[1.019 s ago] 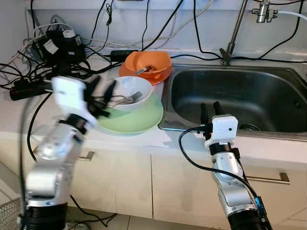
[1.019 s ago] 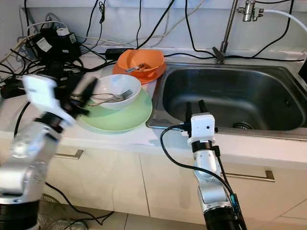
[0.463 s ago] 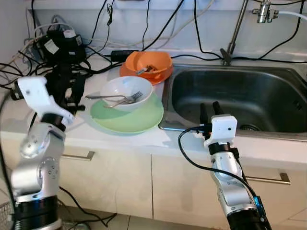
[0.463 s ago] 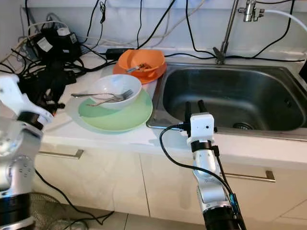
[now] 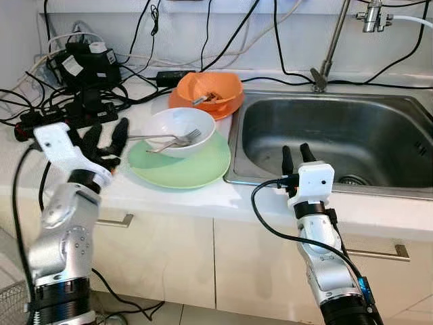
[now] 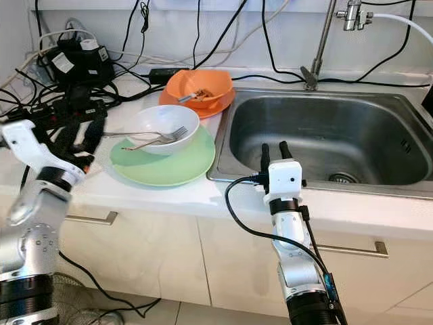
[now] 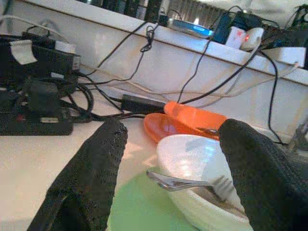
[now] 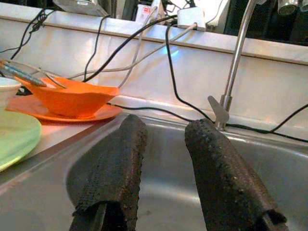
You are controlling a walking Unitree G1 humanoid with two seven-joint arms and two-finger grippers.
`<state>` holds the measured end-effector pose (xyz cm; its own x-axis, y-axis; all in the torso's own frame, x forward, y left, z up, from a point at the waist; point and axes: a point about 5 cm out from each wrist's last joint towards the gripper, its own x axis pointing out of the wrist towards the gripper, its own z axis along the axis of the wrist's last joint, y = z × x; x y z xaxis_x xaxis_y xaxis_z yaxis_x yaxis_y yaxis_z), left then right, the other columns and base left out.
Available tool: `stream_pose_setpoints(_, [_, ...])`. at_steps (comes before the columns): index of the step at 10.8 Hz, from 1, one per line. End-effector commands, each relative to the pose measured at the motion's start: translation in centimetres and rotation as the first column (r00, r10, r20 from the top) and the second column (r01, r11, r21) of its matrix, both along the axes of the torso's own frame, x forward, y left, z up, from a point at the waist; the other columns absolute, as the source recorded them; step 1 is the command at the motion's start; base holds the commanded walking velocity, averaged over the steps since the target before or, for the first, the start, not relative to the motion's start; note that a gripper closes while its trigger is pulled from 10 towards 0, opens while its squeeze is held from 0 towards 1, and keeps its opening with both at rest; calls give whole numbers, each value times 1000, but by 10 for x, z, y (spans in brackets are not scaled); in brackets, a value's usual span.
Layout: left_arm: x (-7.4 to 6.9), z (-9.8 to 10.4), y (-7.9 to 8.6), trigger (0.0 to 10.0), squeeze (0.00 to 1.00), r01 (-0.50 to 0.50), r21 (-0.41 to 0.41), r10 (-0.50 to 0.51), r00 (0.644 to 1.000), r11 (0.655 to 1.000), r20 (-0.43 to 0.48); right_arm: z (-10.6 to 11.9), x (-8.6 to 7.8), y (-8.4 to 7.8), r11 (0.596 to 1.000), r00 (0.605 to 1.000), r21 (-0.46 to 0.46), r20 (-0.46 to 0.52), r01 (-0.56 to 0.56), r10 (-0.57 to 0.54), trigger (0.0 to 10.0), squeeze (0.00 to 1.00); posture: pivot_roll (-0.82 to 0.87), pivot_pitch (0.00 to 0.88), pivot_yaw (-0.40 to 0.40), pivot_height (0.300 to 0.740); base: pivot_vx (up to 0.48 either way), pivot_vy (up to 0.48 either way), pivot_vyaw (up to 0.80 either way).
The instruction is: Kitchen organization
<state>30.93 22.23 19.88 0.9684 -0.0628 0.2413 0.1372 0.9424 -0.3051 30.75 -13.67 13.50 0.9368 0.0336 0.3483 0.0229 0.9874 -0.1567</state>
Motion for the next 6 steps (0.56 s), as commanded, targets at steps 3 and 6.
stream_pose_setpoints(3, [0,-11,-4,10000,651,15,-20,-15,999,1000,-33,3,2,1,1000,1000,0,9,0,0,10000,0,87,7,87,740,0,0,0])
stream_pose_setpoints(6, [5,-14,-5,10000,0,-6,-46,4,999,999,-45,3,2,2,1000,1000,1,9,-1,1,10000,0,87,6,87,740,0,0,0])
